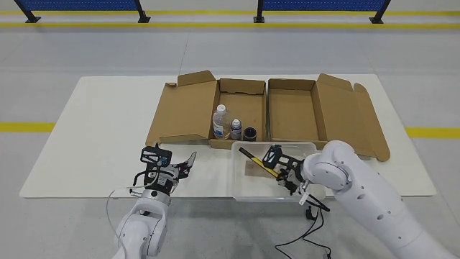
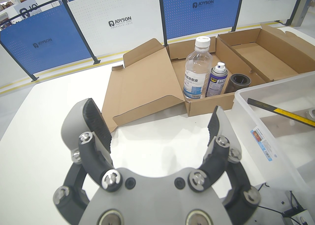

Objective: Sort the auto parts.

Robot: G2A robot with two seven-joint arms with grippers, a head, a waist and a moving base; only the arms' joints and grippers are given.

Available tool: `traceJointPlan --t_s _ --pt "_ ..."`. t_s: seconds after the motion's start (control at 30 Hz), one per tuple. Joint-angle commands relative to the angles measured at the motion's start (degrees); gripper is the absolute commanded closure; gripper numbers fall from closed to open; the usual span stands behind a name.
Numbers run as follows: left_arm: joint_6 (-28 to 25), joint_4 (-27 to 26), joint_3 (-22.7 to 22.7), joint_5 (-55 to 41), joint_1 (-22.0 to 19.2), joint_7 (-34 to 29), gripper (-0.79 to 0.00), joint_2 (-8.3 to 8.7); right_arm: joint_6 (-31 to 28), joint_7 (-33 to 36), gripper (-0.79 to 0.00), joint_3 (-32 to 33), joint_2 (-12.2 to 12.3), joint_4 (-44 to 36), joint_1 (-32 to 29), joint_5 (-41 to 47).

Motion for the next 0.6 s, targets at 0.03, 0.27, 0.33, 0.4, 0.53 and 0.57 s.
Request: traceJointPlan --t_s 0.03,0.27,0.33,0.4,0.53,0.57 --pt "0.0 0.0 0.0 0.0 0.0 0.0 -0.785 0.0 -0.7 -1.4 0.0 2.7 0.7 -1.5 -1.7 0.9" --pt "0.0 0.0 0.0 0.0 0.0 0.0 -0.785 0.0 -1.5 -4.1 0.0 8.3 2.2 -4.6 -5.5 2.6" --pt "0.0 0.0 0.0 0.0 0.0 0.0 -0.785 0.0 -1.3 -4.6 0.0 9.4 2.5 -5.6 -6.4 2.6" --pt "0.0 0.0 0.0 0.0 0.0 0.0 -0.785 0.0 -1.1 -4.7 0.0 10.4 2.8 -6.5 -7.1 2.4" --pt "0.0 0.0 0.0 0.0 0.0 0.0 -0.785 0.0 1.2 -5.2 0.0 12.2 3.2 -8.5 -8.0 1.6" --pt "0.0 0.0 0.0 0.0 0.0 0.0 -0.785 0.0 2.3 -5.4 0.0 12.8 3.2 -9.4 -8.3 1.6"
